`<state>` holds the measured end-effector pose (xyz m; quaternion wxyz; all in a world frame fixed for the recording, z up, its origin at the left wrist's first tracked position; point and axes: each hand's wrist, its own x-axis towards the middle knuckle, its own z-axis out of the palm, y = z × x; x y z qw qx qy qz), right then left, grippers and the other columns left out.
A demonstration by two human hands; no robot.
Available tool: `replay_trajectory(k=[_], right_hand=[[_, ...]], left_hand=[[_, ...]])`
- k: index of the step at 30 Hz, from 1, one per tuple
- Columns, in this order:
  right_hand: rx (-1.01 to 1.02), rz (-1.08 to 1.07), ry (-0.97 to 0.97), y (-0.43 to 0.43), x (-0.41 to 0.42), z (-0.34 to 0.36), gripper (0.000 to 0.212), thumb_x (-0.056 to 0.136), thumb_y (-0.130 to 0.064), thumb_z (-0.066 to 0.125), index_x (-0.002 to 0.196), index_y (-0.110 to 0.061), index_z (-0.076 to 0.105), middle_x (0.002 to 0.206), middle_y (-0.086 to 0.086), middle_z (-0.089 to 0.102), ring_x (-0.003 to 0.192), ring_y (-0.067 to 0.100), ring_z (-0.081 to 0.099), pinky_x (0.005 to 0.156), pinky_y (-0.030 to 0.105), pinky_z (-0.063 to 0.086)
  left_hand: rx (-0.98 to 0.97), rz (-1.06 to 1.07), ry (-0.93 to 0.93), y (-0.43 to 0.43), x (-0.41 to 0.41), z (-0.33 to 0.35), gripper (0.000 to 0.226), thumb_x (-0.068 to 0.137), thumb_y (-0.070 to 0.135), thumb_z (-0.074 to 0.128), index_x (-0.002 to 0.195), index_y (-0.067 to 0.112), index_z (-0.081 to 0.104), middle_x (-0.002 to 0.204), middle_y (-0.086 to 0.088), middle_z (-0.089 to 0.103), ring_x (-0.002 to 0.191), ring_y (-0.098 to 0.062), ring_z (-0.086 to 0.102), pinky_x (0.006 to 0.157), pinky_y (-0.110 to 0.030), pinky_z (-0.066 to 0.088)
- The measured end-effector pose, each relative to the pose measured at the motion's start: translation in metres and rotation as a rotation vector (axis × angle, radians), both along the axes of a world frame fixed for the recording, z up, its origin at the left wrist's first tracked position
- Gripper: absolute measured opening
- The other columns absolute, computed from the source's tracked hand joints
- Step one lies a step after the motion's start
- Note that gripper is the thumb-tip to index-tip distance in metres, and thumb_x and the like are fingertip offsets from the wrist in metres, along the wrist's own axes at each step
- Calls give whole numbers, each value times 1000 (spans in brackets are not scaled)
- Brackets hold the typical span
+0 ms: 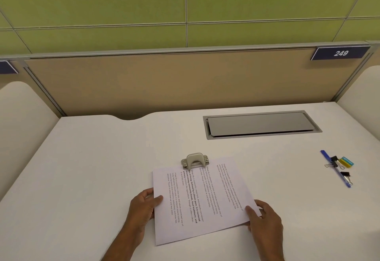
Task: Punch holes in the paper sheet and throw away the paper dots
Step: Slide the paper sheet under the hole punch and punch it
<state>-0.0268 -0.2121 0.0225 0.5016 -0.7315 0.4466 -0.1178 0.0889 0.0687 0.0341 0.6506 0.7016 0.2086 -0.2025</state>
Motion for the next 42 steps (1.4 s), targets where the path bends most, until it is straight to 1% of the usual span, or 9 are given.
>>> replay_trajectory(k=[3,15,20,25,30,33,36,39,42], right_hand=[[-22,-11,20,-2,-1,-6,21,86,-25,72,106,-25,67,93,1,73,77,29,71,82,51,57],[-38,15,29,-9,-4,-10,25,87,-14,70,111,-22,67,89,1,74,77,29,69,86,47,54],[-96,48,83,-9,-7,0,30,89,-26,70,118,-22,64,92,-2,71,85,25,66,83,40,49],[-323,113,181,-7,-9,8,44,88,-45,67,126,-26,57,117,-2,63,107,24,59,86,42,47],[-401,207,-41,7,10,17,34,91,-33,67,122,-23,61,122,-5,63,117,21,54,93,44,49],[-368,288,-178,17,35,28,27,93,-31,65,119,-22,64,120,-6,64,116,14,54,100,38,46],[-387,344,-231,29,65,33,27,95,-38,60,117,-24,64,123,-6,65,115,10,54,104,34,44],[-362,411,-252,38,95,33,33,95,-46,53,120,-27,62,125,-8,63,118,13,55,106,39,46],[-402,482,-297,45,125,31,26,99,-42,52,118,-26,63,118,-16,60,113,4,50,105,36,45]], left_hand=[[7,62,-28,0,-1,0,23,89,2,69,110,13,67,98,-7,79,90,-30,75,78,-40,60],[88,170,-93,-5,-4,-6,22,87,-1,69,107,9,68,102,-11,76,93,-33,72,89,-50,56],[187,209,-225,-10,-8,0,34,88,3,71,121,10,62,115,-8,71,100,-25,69,92,-38,54],[530,6,-573,-26,-32,-18,40,89,11,72,128,14,62,139,-1,58,133,-24,52,112,-32,35],[666,-317,-904,-53,-54,-54,48,96,41,48,131,12,63,150,-3,50,149,-15,30,120,-25,22],[750,-430,-950,-66,-48,-62,55,103,46,33,142,13,53,159,-4,38,153,-14,16,124,-26,9],[862,-451,-928,-71,-34,-68,57,102,43,36,152,15,38,165,-4,25,155,-15,7,125,-27,-2],[925,-433,-915,-76,-19,-71,60,102,41,34,156,15,28,166,-6,20,155,-18,5,125,-32,-2],[955,-386,-907,-75,-4,-71,60,104,40,30,158,15,23,167,-6,18,155,-18,4,124,-36,0]])
